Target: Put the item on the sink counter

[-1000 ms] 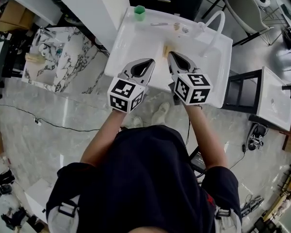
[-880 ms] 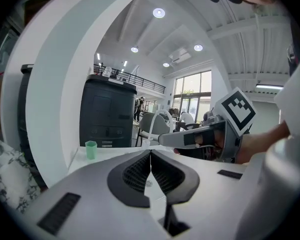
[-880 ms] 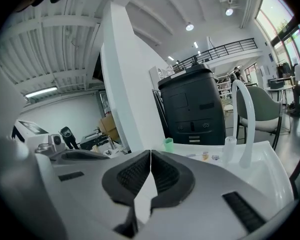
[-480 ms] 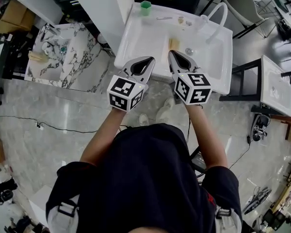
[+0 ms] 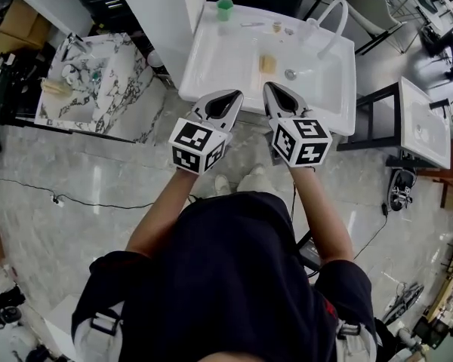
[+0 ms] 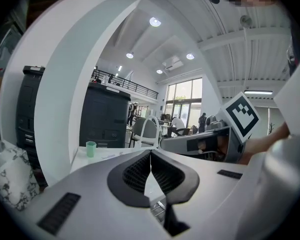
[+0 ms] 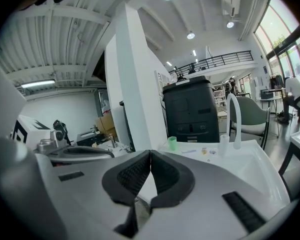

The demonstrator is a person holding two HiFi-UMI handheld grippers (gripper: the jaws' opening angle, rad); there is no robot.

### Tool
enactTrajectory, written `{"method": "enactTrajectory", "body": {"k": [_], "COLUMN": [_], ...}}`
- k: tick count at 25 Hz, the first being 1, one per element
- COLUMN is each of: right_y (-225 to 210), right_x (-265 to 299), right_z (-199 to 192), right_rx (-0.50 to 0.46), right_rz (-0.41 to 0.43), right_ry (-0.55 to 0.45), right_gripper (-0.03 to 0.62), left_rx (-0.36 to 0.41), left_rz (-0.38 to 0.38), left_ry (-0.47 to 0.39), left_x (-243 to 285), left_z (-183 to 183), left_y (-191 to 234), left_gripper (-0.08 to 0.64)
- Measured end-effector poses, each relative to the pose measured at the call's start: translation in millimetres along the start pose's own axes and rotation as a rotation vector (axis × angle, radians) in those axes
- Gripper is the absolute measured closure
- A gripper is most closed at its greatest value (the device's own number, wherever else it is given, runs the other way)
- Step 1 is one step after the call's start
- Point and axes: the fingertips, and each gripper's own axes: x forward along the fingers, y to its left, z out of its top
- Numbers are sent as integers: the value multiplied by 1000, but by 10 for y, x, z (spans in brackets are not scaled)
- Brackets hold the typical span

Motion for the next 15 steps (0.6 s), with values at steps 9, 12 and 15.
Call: {"method": "enactTrajectory", "body": {"k": [9,12,15], "right_y": [28,1,-19], "right_x": [-109,-162,-220], "right_z": [-34,-30,-24], "right_rx": [16,23,28], "right_rz": [-3,-4,-3], "right_ry": [-15,-18,-25], "right_gripper": [558,558,558], "left_rx": [3,3,5], "left_rz": [6,4,2], "left_ry": [2,5,2], "left_x": [-62,-34,-14], "left_z": [-31,-23,-10], "left_y": [-54,-116,-185], "left_gripper": [546,546,546]}}
